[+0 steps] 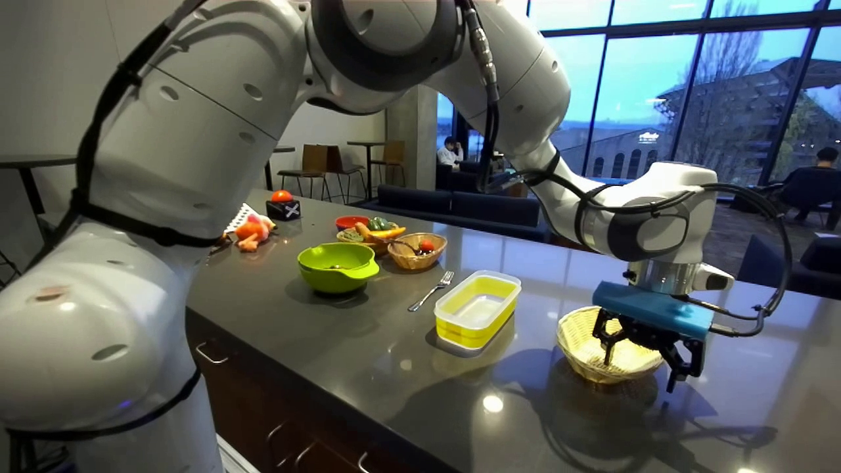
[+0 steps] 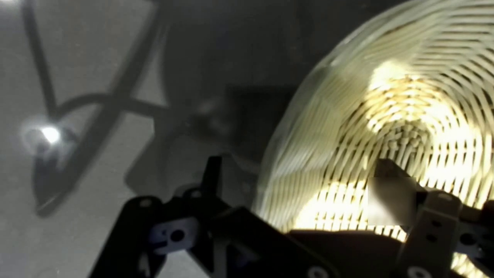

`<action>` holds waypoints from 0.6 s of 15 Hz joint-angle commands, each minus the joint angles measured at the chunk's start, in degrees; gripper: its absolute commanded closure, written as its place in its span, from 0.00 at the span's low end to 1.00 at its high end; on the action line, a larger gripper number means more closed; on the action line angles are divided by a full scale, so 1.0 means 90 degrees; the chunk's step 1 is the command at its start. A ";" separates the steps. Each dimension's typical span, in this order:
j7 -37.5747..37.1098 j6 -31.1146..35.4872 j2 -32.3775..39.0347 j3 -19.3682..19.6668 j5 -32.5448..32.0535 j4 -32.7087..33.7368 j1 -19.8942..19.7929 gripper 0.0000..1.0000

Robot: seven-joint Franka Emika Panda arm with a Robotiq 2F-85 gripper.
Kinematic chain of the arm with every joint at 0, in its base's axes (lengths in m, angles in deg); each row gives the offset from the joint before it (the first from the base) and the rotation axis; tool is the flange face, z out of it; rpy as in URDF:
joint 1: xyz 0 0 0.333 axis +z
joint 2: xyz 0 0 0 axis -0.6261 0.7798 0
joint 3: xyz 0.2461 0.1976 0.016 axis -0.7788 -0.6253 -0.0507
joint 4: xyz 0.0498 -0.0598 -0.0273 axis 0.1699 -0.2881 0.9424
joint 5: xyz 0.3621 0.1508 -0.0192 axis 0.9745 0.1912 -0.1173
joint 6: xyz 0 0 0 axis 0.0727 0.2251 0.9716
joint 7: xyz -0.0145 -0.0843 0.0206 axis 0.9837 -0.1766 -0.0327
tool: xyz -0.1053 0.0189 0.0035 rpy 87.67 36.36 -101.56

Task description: Put the first right bowl in the second right bowl

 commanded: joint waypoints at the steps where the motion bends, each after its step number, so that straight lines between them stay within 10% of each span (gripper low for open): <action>1: 0.0237 -0.0204 0.0236 -0.0155 -0.0097 0.0405 -0.0206 0.12; 9: 0.0325 -0.0359 0.0338 -0.0225 0.0001 0.0718 -0.0342 0.79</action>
